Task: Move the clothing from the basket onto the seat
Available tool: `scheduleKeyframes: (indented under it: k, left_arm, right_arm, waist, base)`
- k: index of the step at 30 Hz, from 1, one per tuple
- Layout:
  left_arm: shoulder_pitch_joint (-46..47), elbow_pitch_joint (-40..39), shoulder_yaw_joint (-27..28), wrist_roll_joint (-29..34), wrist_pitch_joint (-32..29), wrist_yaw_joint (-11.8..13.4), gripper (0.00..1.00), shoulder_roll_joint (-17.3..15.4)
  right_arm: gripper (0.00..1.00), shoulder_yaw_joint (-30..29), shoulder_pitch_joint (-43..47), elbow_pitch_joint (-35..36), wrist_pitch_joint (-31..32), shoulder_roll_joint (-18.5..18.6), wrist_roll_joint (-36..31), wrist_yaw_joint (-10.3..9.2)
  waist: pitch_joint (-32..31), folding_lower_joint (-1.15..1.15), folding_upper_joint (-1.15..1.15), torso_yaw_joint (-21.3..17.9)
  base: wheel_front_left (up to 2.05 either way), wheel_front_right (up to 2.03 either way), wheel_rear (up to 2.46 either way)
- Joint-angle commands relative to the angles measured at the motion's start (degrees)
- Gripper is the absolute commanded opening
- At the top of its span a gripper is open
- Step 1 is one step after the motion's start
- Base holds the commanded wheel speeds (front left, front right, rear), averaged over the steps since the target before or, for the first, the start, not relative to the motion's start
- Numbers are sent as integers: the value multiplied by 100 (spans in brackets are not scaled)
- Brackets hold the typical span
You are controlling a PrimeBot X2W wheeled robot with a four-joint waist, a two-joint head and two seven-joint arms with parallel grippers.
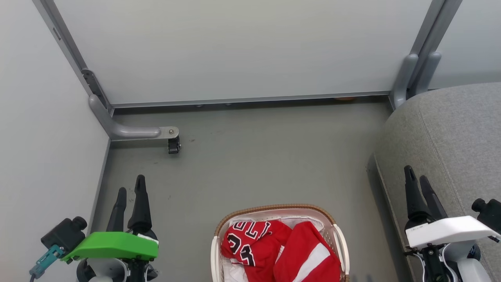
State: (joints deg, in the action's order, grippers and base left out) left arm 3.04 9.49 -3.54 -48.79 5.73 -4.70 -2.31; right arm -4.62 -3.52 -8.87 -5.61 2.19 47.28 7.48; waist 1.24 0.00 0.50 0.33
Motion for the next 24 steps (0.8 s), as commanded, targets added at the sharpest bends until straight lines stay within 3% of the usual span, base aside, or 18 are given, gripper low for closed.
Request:
scheduleKeyframes:
  k: [1, 24]
  left_arm:
    - [-8, -40, -29, 235, 63, 22, 100, -44]
    - [-158, 259, -234, 1681, 413, 67, 100, -58]
  right_arm:
    - [100, 20, -13, 97, -74, 42, -215, 3]
    - [100, 245, 121, 12, -431, 60, -1793, 3]
  waist:
    - [3, 0, -22, 0]
    - [6, 0, -31, 13]
  base:
    - [0, 0, 0]
    - [0, 0, 0]
